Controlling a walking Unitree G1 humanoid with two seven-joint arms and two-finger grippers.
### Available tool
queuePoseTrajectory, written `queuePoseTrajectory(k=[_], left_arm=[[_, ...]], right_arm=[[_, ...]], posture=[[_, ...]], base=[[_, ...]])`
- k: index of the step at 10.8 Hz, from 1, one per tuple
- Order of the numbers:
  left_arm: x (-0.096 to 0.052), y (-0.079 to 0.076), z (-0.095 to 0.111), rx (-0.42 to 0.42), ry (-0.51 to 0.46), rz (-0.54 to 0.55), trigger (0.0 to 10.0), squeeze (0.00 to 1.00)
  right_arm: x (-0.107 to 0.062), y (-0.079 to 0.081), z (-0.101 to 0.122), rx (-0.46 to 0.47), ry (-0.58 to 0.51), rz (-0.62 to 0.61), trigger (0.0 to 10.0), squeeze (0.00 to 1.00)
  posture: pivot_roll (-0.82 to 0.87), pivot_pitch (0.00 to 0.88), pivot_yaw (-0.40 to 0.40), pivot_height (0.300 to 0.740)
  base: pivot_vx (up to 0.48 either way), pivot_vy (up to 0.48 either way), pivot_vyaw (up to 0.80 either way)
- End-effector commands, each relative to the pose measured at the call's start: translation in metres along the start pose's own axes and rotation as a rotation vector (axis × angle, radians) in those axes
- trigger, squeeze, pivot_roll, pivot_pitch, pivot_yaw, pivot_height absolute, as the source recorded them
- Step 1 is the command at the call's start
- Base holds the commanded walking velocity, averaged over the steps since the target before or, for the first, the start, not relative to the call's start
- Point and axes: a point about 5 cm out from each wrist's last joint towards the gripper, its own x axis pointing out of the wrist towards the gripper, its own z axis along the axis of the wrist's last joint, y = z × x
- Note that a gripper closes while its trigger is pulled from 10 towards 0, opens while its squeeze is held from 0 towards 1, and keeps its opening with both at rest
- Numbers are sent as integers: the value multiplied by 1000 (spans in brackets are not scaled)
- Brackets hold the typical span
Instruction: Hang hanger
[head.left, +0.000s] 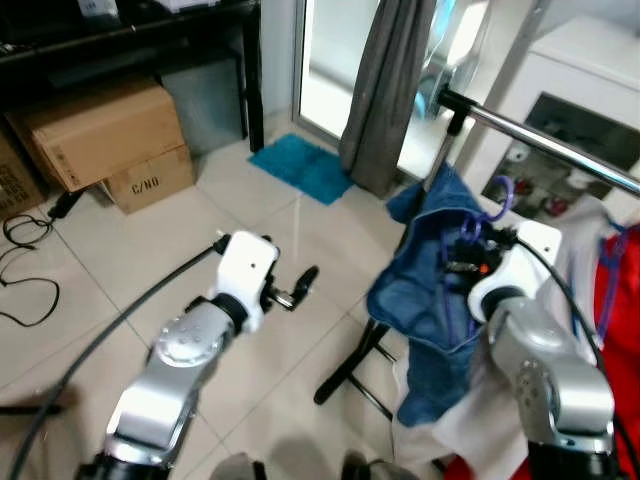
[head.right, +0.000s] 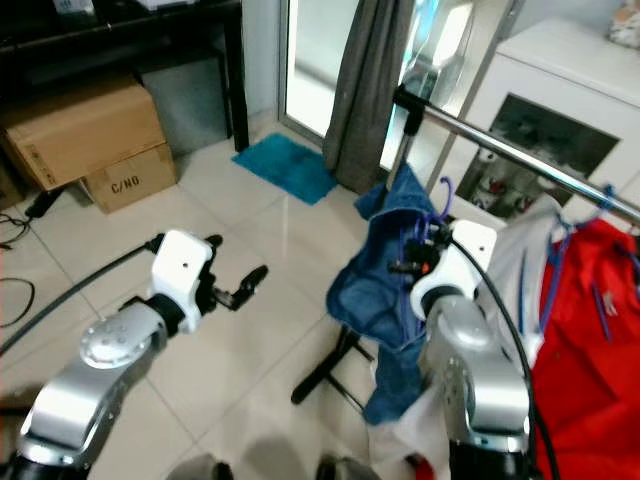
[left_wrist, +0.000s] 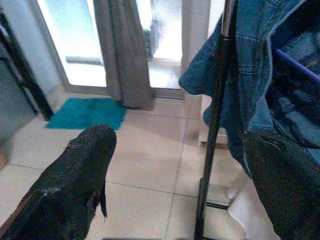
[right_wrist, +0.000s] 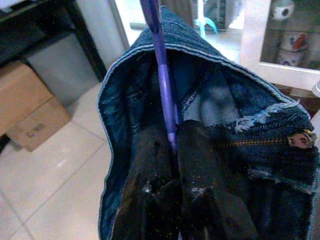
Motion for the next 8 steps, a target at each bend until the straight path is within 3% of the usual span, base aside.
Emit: queuePoseTrajectory(k=[1,8], left_arm=[[2,-4,-1,-5,8,-20,10000,0],[4,-4,0,1,5,-29,10000,0]], right_arm=[[-2,-2,10,-9,-51,-7,0,0],[-3,0,10,-6,-55,3,0,0]], posture=[[40,0,-61,740],[40,0,-56,740]], base=[[-289,0,0],[-282,0,0]])
